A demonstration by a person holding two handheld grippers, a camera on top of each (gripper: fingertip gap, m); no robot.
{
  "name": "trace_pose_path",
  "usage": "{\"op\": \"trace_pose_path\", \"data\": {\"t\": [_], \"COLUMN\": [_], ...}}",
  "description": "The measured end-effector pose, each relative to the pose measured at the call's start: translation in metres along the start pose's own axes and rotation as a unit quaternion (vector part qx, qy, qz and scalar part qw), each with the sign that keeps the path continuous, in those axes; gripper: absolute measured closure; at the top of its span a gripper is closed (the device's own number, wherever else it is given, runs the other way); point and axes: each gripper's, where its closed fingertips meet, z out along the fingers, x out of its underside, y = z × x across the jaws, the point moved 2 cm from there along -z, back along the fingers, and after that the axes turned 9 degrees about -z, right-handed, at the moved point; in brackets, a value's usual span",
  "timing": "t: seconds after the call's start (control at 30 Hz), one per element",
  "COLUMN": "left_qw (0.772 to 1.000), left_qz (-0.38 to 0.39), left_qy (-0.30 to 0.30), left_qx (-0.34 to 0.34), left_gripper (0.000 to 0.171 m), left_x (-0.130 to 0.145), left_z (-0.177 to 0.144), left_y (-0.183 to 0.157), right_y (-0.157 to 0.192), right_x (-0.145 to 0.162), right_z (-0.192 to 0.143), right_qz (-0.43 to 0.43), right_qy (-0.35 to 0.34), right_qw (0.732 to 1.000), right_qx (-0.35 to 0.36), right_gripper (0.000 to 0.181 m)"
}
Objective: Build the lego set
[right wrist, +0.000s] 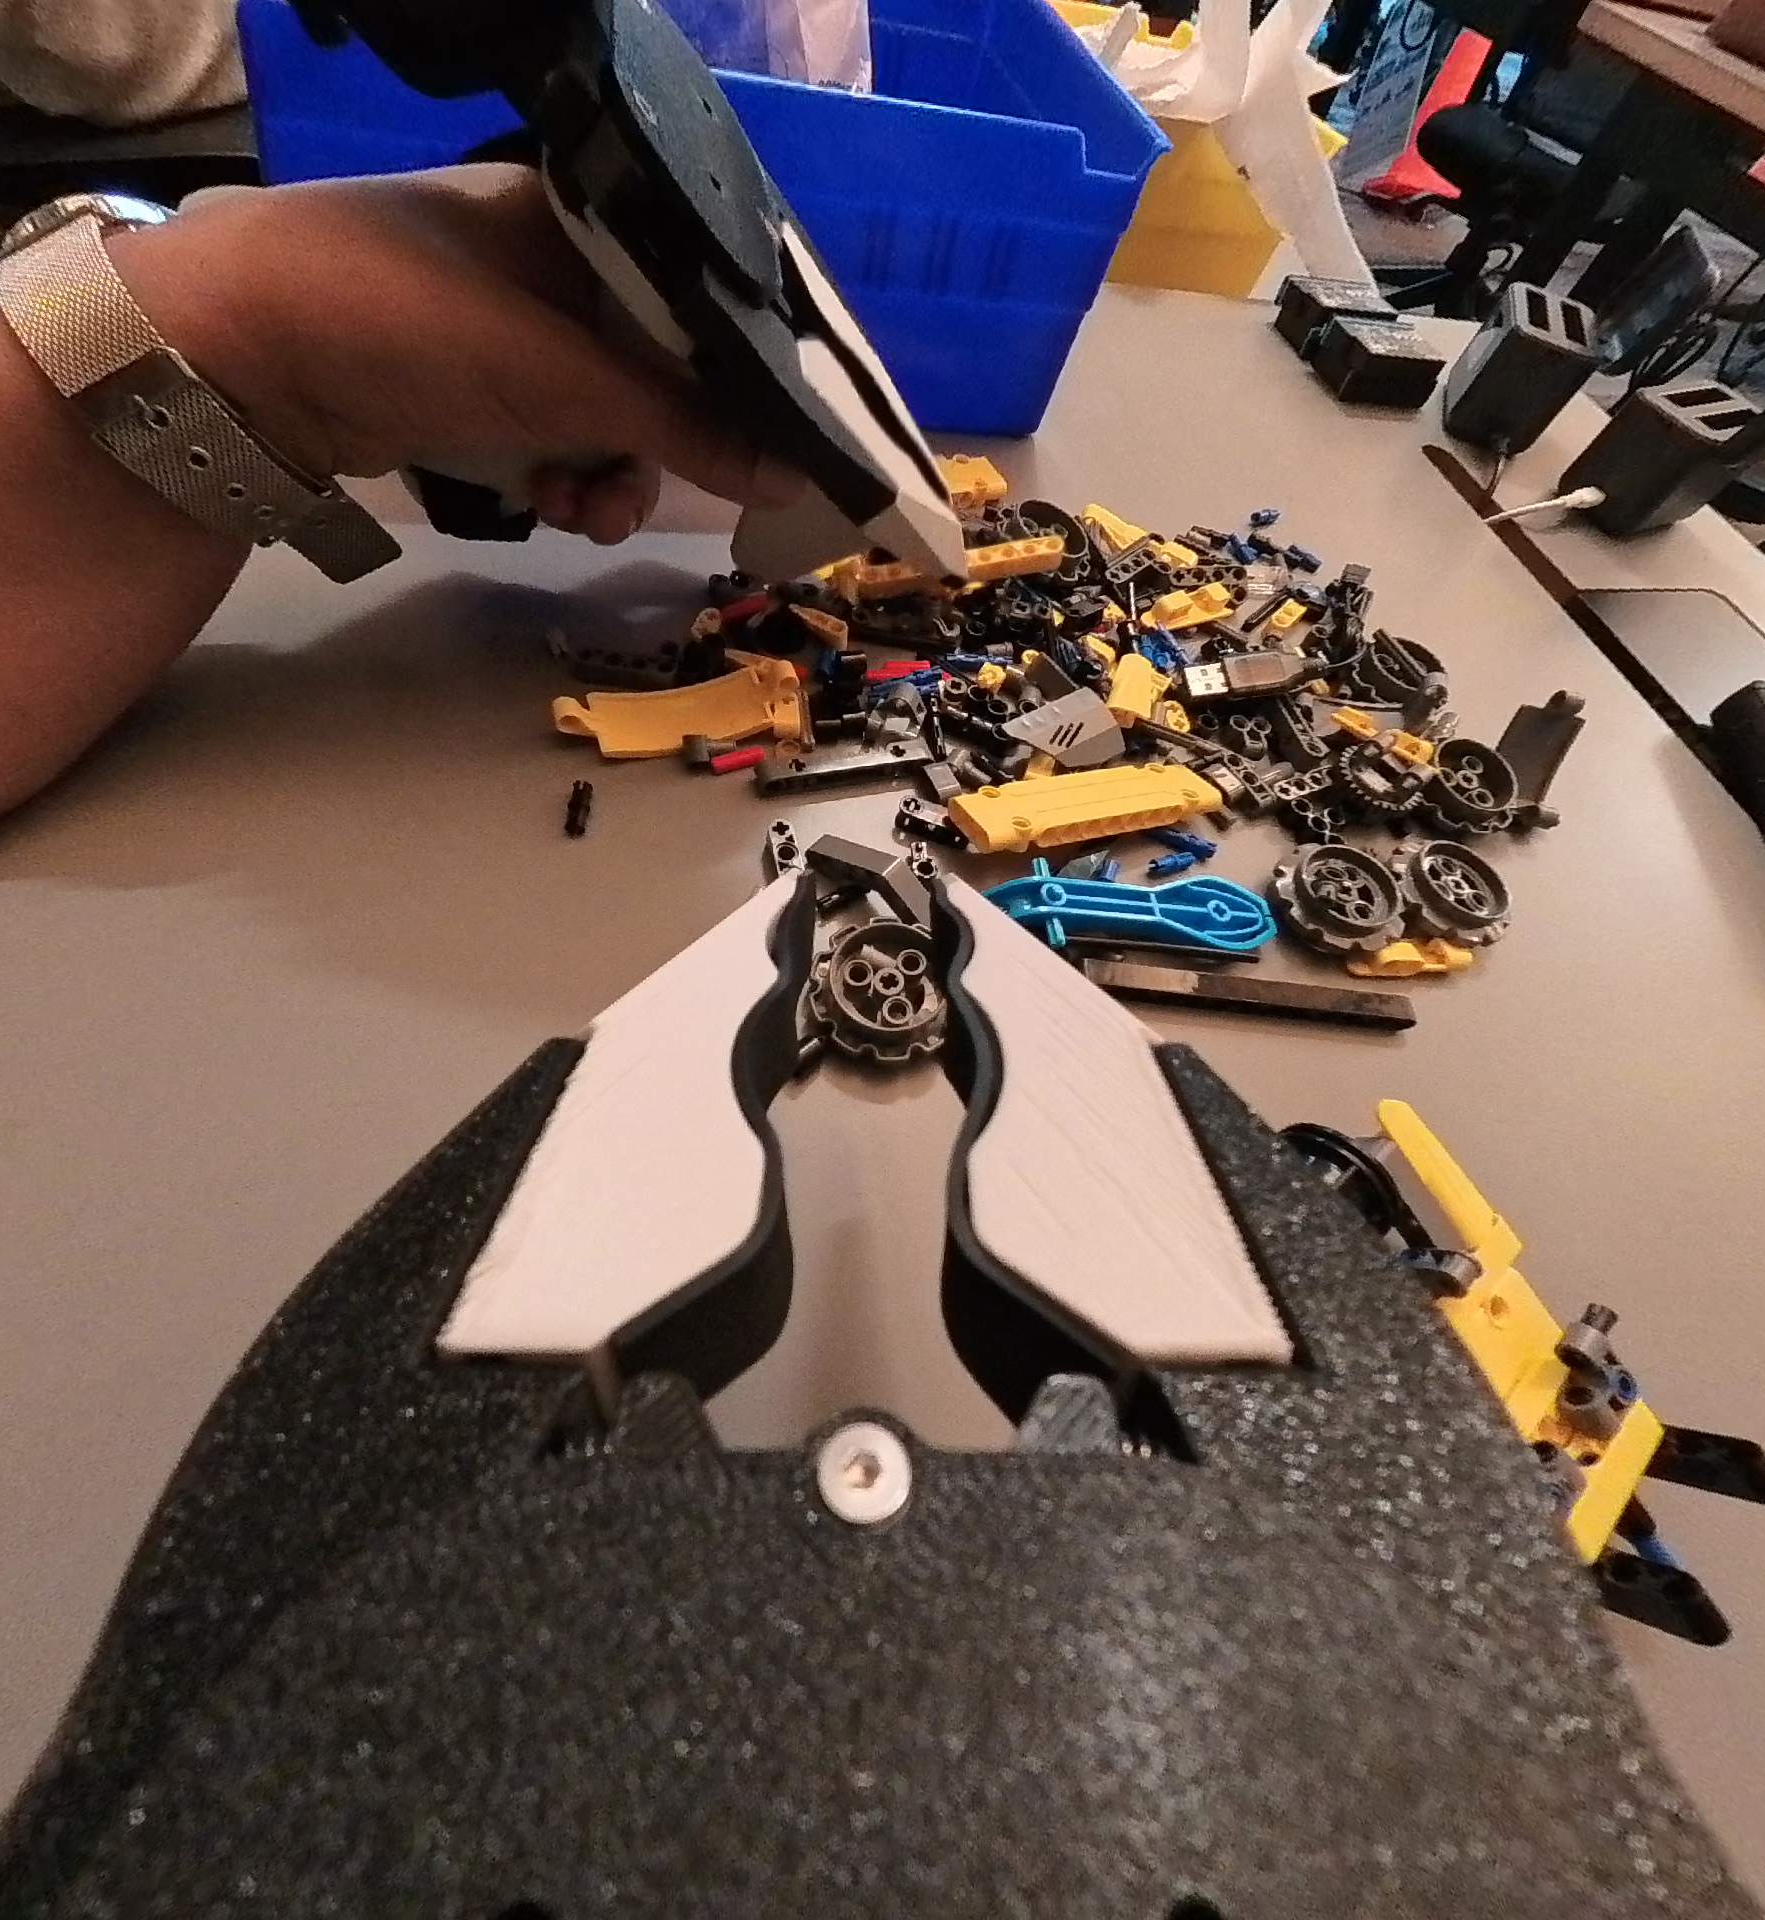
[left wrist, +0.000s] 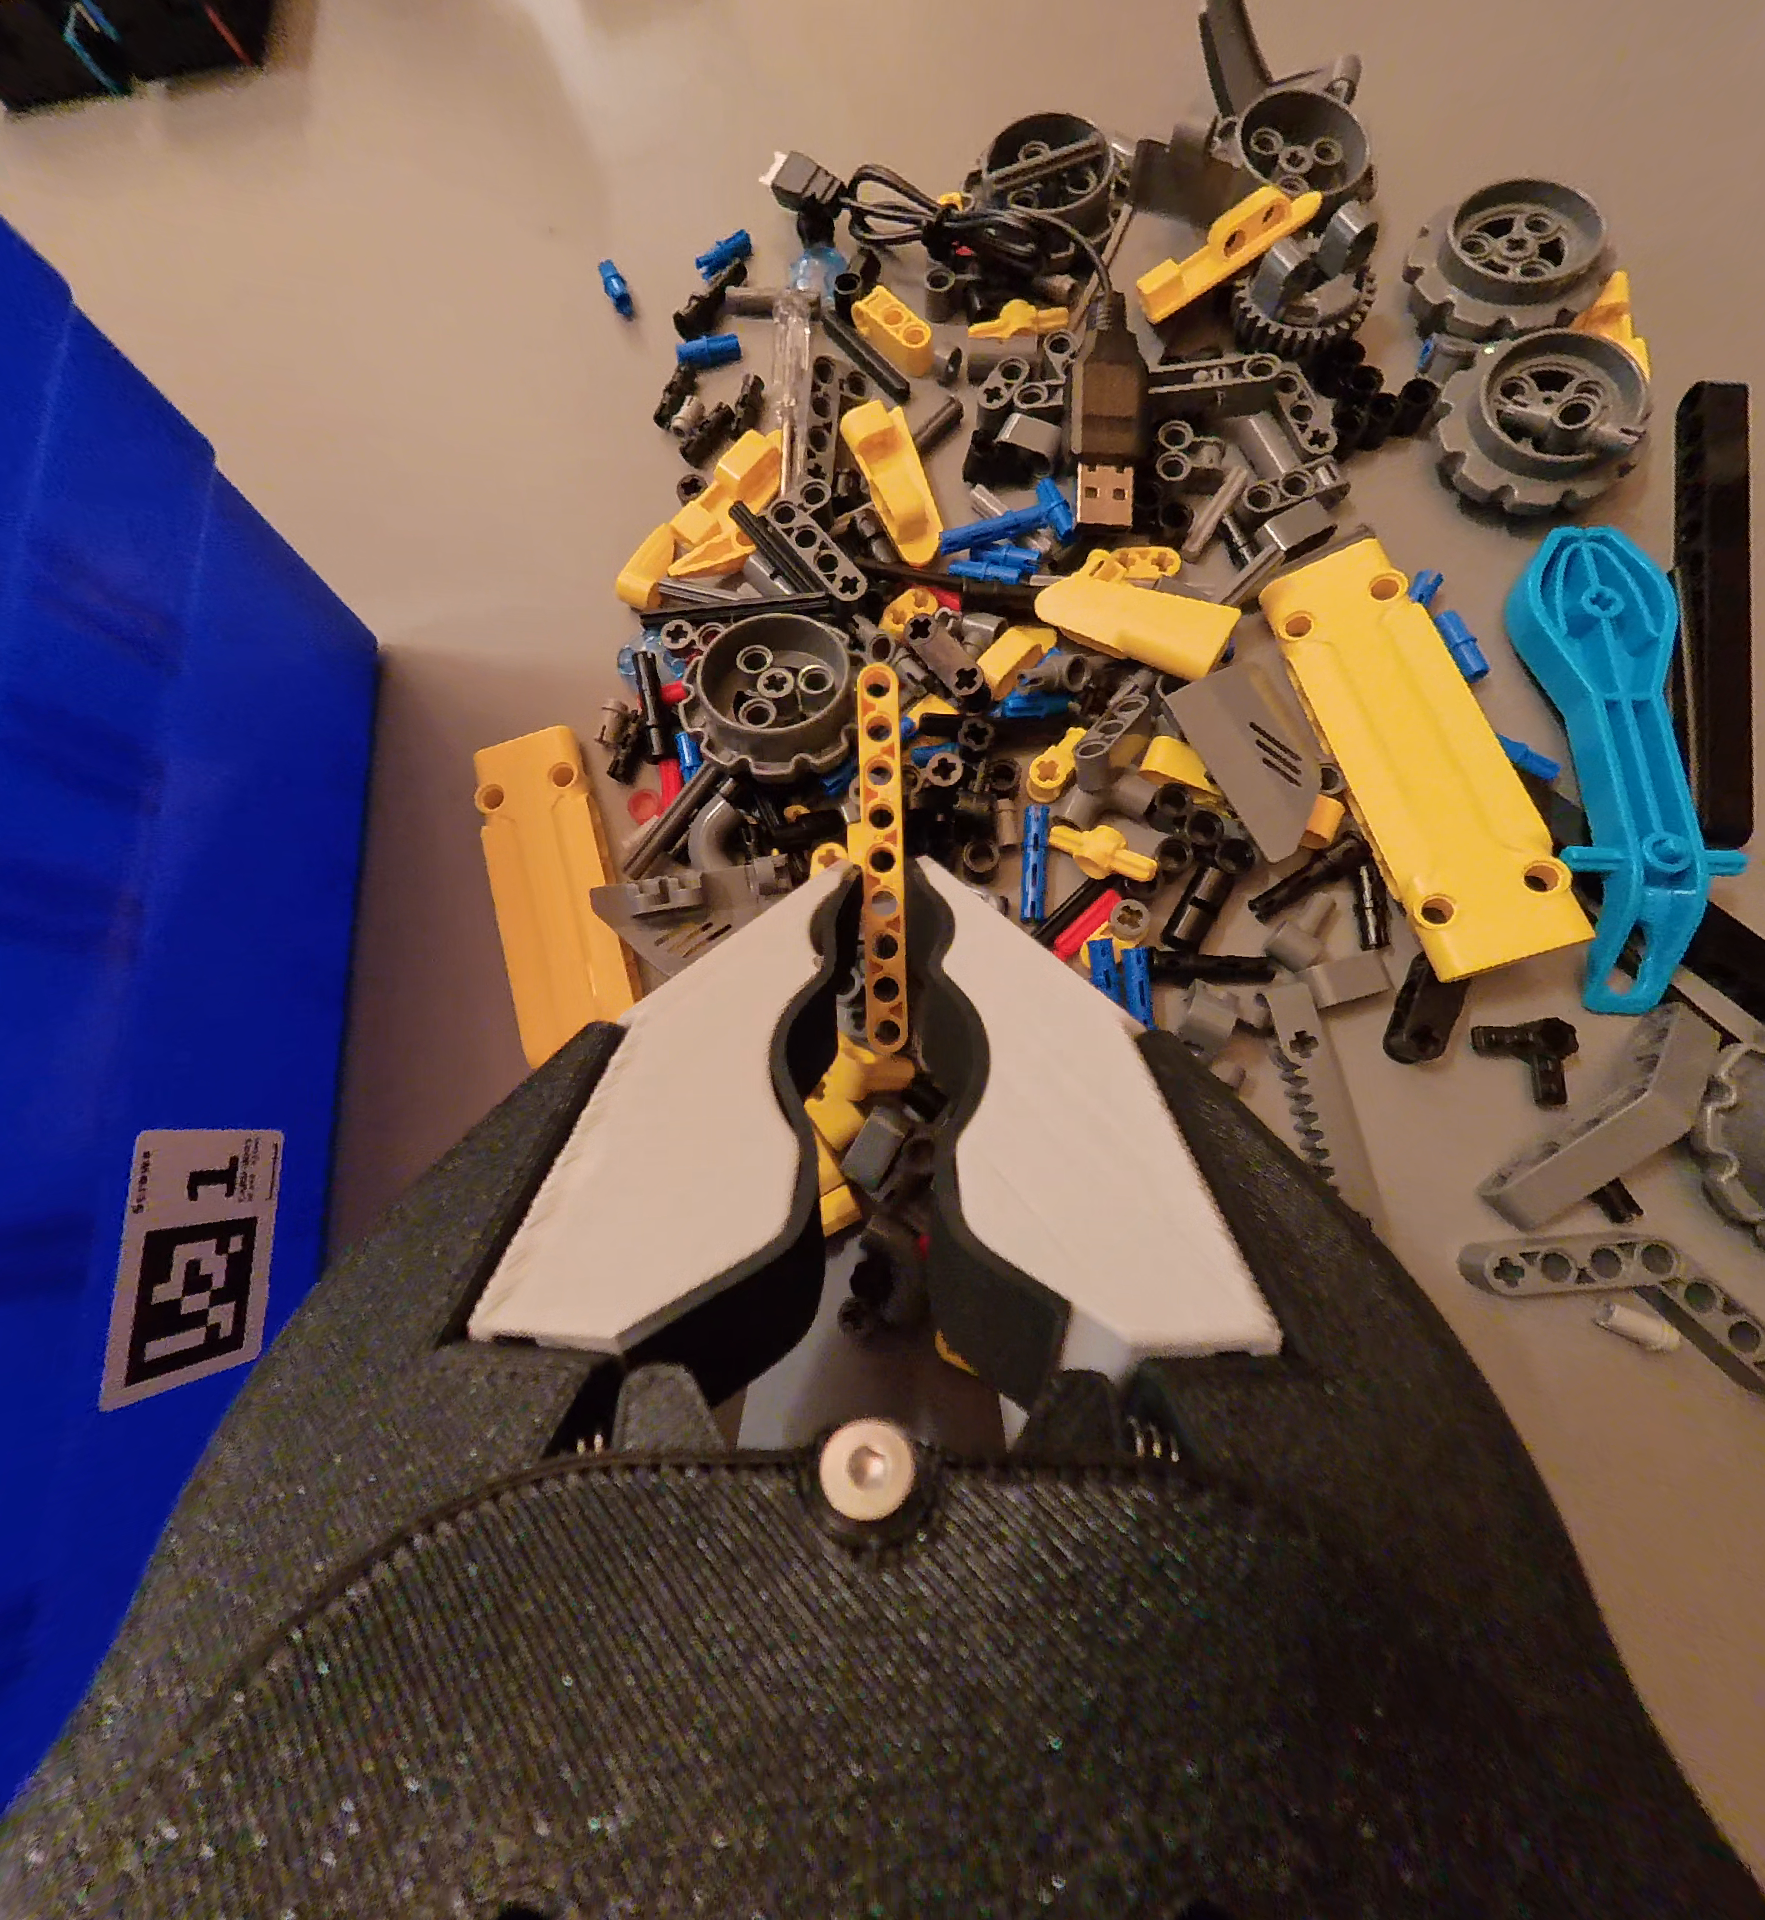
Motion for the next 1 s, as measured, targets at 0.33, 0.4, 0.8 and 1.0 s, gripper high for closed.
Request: {"op": "trace_pose_path", "data": {"t": [0.33, 0.4, 0.8, 1.0], "left_qw": [1.000, 0.999, 0.996, 0.997], "left_qz": [0.001, 0.001, 0.007, -0.015], "left_qy": [0.004, 0.005, 0.011, -0.021], "left_qx": [0.031, 0.037, 0.087, 0.078], "left_gripper": [0.167, 0.167, 0.162, 0.150], "left_x": [0.001, 0.001, 0.004, -0.007], "left_z": [0.000, 0.000, -0.002, -0.007], "left_y": [-0.010, -0.012, -0.026, -0.018], "right_y": [0.000, 0.000, 0.001, 0.001], "right_x": [0.000, 0.000, 0.001, 0.000], "right_z": [0.000, 0.000, 0.001, 0.000], "right_qz": [-0.001, -0.002, -0.004, -0.006], "right_qy": [0.000, 0.001, 0.004, 0.003], "right_qw": [1.000, 1.000, 1.000, 1.000], "right_qx": [0.000, 0.000, 0.000, 0.001], "right_gripper": [0.160, 0.160, 0.160, 0.160]}}
